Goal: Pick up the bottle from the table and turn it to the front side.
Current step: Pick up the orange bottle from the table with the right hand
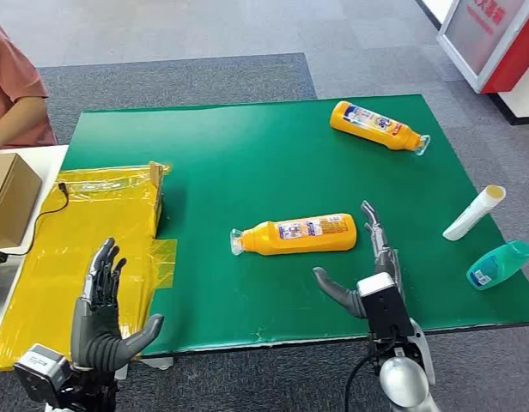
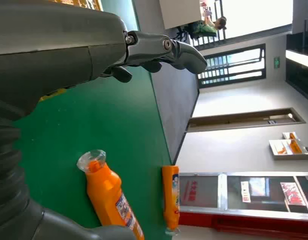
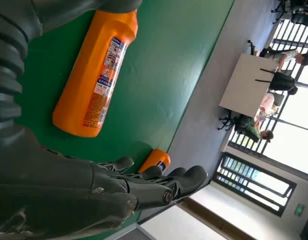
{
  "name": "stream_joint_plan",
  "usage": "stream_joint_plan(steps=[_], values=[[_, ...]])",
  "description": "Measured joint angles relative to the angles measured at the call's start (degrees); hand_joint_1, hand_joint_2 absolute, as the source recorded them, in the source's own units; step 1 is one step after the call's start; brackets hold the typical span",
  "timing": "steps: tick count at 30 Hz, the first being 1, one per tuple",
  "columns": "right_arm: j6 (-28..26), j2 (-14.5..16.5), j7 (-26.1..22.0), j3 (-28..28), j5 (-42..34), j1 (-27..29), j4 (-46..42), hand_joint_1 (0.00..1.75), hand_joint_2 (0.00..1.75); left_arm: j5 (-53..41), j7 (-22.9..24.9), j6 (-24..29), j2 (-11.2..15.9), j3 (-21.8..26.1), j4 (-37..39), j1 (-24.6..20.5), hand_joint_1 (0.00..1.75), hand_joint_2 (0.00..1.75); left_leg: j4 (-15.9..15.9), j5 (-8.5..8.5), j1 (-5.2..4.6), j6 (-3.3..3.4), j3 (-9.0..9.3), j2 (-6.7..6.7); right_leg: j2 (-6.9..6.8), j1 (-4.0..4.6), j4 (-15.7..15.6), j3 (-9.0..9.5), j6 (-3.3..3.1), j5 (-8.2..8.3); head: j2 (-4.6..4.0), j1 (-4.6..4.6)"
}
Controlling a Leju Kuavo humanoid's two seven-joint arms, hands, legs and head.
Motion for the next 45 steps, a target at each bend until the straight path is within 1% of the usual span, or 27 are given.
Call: stream_joint_plan(steps=[14, 24, 25, 27, 29, 30, 31, 32, 34, 36, 39, 41, 43, 45], values=[[-0.4, -0.7, 0.6, -0.3, 2.2, -0.4, -0.3, 0.0, 1.75, 0.0, 0.0, 0.0, -0.1, 0.7, 0.0, 0.2, 0.0, 1.75, 0.0, 0.0, 0.0, 0.0, 0.0, 0.0, 0.0, 0.0, 0.0, 0.0, 0.0, 0.0, 0.0, 0.0], [0.6, -0.8, 0.7, -0.3, 1.1, -0.6, -0.3, 0.0, 1.75, 0.1, 0.3, -0.4, -0.4, 1.7, -0.1, 0.7, 0.0, 1.75, 0.0, 0.0, 0.0, 0.0, 0.0, 0.0, 0.0, 0.0, 0.0, 0.01, 0.0, 0.0, 0.0, 0.0], [0.3, -0.8, 1.1, -0.3, 2.0, -0.6, -0.3, 0.0, 1.75, 0.1, 0.4, -0.4, -0.5, 1.8, -0.1, 0.7, 0.0, 1.75, 0.0, 0.0, 0.0, 0.0, 0.0, 0.0, 0.0, 0.0, 0.0, 0.01, 0.0, 0.0, 0.0, 0.0], [-1.8, -0.9, 3.7, -0.3, 8.3, -0.8, -0.2, 0.0, 1.75, -0.3, 0.6, -0.6, -0.6, 1.8, -0.2, 0.7, 0.0, 1.75, 0.0, 0.0, 0.0, 0.0, 0.0, 0.0, 0.0, 0.0, 0.0, 0.01, 0.0, 0.0, 0.0, 0.0], [-4.1, -1.2, 9.6, 0.0, 21.1, -1.5, 0.0, 0.0, 1.75, -1.1, 1.3, -1.2, -0.7, 1.9, -0.5, 0.7, 0.0, 1.75, 0.0, 0.0, 0.0, 0.0, 0.0, 0.0, 0.0, 0.0, 0.0, 0.02, 0.01, 0.01, 0.0, 0.0], [-4.3, -1.5, 13.2, 0.3, 28.4, -2.0, 0.3, 0.0, 1.75, -1.5, 1.7, -1.7, -0.8, 1.9, -0.7, 0.6, 0.0, 1.75, 0.0, 0.01, 0.0, 0.0, 0.0, 0.0, 0.0, 0.0, 0.0, 0.02, 0.01, 0.02, 0.0, 0.0], [-3.8, -1.9, 17.0, 0.8, 35.6, -2.8, 1.0, 0.0, 1.75, -1.9, 2.2, -2.3, -1.0, 1.9, -0.8, 0.4, 0.0, 1.75, 0.0, 0.01, 0.0, 0.01, 0.01, 0.0, 0.0, 0.0, 0.0, 0.02, 0.02, 0.03, 0.0, 0.0], [-2.7, -2.3, 20.2, 1.5, 41.0, -3.9, 2.1, 0.0, 1.75, -2.1, 2.6, -2.9, -1.1, 1.9, -0.9, 0.0, 0.0, 1.75, 0.0, 0.03, 0.0, 0.01, 0.0, 0.0, 0.01, 0.0, 0.0, 0.02, 0.03, 0.05, 0.0, 0.0], [0.1, -3.1, 25.4, 3.1, 48.8, -6.7, 5.4, 0.0, 1.75, -2.5, 3.2, -4.0, -1.4, 1.9, -0.9, -0.9, 0.0, 1.75, 0.0, 0.09, 0.0, 0.02, 0.0, 0.0, 0.01, 0.0, 0.0, 0.02, 0.05, 0.1, 0.0, -0.01], [2.4, -3.8, 27.9, 4.8, 52.3, -10.1, 9.7, 0.0, 1.75, -2.8, 3.4, -4.9, -1.6, 1.8, -0.9, -2.2, 0.0, 1.75, 0.0, 0.17, 0.0, 0.02, -0.01, 0.0, 0.0, -0.01, 0.0, 0.01, 0.06, 0.16, 0.0, 0.0], [4.8, -4.2, 29.0, 7.6, 53.8, -15.8, 17.2, 0.0, 1.75, -3.0, 3.3, -6.3, -1.6, 1.2, -0.9, -4.7, 0.0, 1.75, 0.0, 0.28, 0.0, 0.03, -0.01, 0.0, 0.0, 0.0, 0.0, 0.0, 0.04, 0.26, 0.0, 0.0], [6.4, -4.2, 28.6, 9.0, 52.7, -19.1, 21.8, 0.0, 1.75, -2.9, 3.0, -6.9, -1.7, 0.5, -0.9, -6.5, 0.0, 1.75, 0.0, 0.34, 0.0, 0.03, -0.01, 0.0, -0.01, 0.0, 0.0, 0.0, 0.04, 0.3, 0.0, -0.01], [7.7, -4.1, 27.7, 9.9, 49.9, -21.8, 26.2, 0.0, 1.75, -2.3, 2.7, -7.3, -1.7, -0.4, -0.9, -8.1, 0.0, 1.75, 0.0, 0.39, 0.0, 0.04, -0.02, 0.0, -0.02, 0.0, 0.0, 0.0, 0.05, 0.33, 0.0, -0.01], [8.3, -4.1, 27.3, 10.5, 47.9, -24.2, 30.6, 0.0, 1.75, -1.5, 2.7, -7.4, -1.7, -1.5, -0.9, -9.7, 0.0, 1.75, 0.0, 0.41, 0.0, 0.06, -0.03, -0.02, -0.03, 0.0, 0.0, 0.01, 0.08, 0.35, 0.0, 0.0]])
